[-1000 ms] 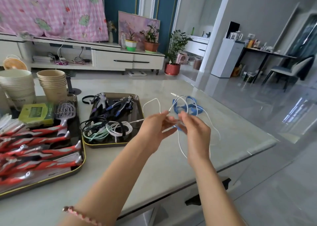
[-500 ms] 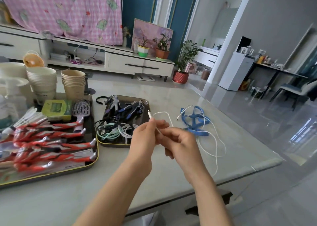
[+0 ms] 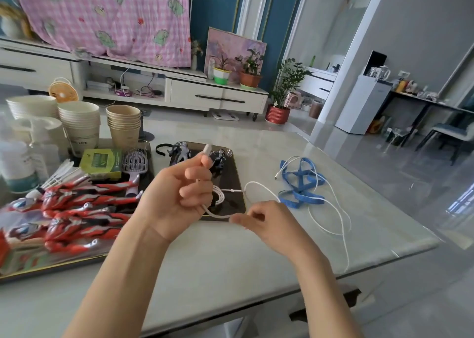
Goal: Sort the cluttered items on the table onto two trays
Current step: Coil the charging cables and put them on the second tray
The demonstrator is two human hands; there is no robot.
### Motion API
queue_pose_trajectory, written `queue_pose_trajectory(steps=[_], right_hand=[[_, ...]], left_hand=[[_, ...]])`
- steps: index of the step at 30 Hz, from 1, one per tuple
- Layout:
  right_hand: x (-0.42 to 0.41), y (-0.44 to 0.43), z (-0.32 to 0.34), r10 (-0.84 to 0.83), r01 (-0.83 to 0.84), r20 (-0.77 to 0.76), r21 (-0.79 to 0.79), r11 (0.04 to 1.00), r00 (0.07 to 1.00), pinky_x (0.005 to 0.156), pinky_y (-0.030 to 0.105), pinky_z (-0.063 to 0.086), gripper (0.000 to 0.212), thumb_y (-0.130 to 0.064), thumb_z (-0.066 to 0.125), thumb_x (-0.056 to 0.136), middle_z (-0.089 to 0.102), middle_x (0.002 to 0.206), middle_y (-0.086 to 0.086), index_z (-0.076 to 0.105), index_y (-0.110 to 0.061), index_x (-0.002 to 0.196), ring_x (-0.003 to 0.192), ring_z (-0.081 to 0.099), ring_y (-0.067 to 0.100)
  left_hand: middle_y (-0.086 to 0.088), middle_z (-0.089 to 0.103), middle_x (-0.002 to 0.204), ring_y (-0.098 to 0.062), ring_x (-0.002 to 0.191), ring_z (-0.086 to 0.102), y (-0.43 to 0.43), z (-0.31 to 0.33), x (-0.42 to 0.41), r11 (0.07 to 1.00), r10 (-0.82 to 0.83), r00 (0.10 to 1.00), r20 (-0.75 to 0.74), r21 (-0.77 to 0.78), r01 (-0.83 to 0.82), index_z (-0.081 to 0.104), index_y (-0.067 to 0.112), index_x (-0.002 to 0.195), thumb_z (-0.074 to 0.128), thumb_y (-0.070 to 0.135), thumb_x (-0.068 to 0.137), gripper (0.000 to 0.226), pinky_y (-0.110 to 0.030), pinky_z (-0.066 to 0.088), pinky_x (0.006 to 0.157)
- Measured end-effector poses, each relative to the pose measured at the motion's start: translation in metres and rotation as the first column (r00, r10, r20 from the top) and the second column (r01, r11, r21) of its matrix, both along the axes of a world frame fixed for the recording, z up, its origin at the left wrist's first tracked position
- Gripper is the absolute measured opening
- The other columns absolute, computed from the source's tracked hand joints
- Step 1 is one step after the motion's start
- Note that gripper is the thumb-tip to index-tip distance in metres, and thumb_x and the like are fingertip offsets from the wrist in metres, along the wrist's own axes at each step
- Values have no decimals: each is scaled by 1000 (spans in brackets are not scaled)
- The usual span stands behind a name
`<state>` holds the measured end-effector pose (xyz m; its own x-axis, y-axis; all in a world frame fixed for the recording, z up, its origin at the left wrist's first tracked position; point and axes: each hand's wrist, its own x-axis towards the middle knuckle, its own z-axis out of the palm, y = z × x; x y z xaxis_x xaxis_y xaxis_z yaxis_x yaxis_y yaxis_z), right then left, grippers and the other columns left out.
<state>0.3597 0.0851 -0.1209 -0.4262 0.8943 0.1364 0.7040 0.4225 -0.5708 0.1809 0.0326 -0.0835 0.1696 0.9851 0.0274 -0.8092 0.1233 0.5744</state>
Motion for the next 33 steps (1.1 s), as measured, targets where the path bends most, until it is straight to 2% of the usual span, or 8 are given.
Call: queue_pose_trajectory(steps=[3, 7, 13, 18, 22, 25, 29, 33], right_hand=[[-2, 7, 4, -32, 33, -79, 8, 999, 996, 48, 18, 27, 36, -43, 69, 78, 38, 43, -8, 54, -24, 52, 46, 35, 6], [-19, 3, 7, -126, 125, -2, 112, 986, 992, 54, 27, 33, 33, -27, 63, 82, 46, 46, -6, 51, -21, 52, 53, 43, 12], [-34, -13, 8, -114, 128, -92, 159, 979, 989, 66, 33, 39, 21, -19, 51, 91, 61, 73, 3, 62, -12, 75, 74, 54, 21], [-42, -16, 2, -116, 118, -27, 334, 935, 993, 71, 38, 42, 24, -18, 46, 93, 59, 83, 6, 64, -10, 78, 80, 54, 23], [-53, -27, 3, -21, 58, -105, 355, 933, 994, 67, 32, 42, 25, -17, 42, 97, 56, 83, -1, 65, -16, 89, 76, 53, 16], [-66, -41, 1, 101, -44, -153, 339, 940, 983, 74, 26, 46, 27, -15, 41, 97, 64, 97, -2, 63, -20, 112, 87, 59, 15], [-71, -42, -6, 131, -85, -149, 283, 955, 980, 64, 39, 46, 19, -22, 50, 95, 59, 69, -2, 60, -15, 82, 67, 57, 20], [-64, -29, -7, 63, -39, -136, 170, 985, 989, 57, 36, 42, 44, -45, 57, 86, 55, 48, 2, 56, -7, 64, 50, 50, 20]], left_hand=[[7, 40, 41, -2, 27, 32, -8, -3, 2, 996, -74, 928, -366, -71, 51, 56, 11, 64, 53, 17, 78, 16, -11, 15, 30], [-4, 66, 55, -12, 42, 60, -4, -15, 23, 987, -158, 650, -743, -140, 80, 52, 10, 75, 41, 21, 98, 28, -14, 36, 36], [-6, 63, 48, -13, 43, 62, 6, -26, 40, 963, 93, 719, -689, -121, -240, 56, 3, 73, 37, 18, 101, 37, -23, 55, 51], [-13, 66, 71, -25, 63, 62, 12, -39, 39, 919, 214, 521, -826, -10, -394, 66, -2, 77, 45, 17, 97, 34, -41, 56, 79], [6, 46, 44, -6, 41, 42, 11, -39, 37, 864, 384, 632, -673, 20, -503, 49, 7, 58, 42, 14, 98, 41, -12, 38, 41], [4, 60, 59, -6, 53, 53, 17, -37, 30, 814, 471, 698, -540, -39, -580, 58, 10, 69, 37, 16, 100, 38, -12, 41, 47], [-13, 70, 82, -22, 72, 70, 18, -34, 2, 865, 457, 886, -83, -188, -464, 53, 7, 86, 28, 17, 102, 31, -28, 57, 68], [6, 49, 45, -6, 35, 48, 19, -36, -15, 911, 369, 919, 135, -248, -329, 50, 11, 79, 30, 15, 100, 29, -15, 40, 36]])
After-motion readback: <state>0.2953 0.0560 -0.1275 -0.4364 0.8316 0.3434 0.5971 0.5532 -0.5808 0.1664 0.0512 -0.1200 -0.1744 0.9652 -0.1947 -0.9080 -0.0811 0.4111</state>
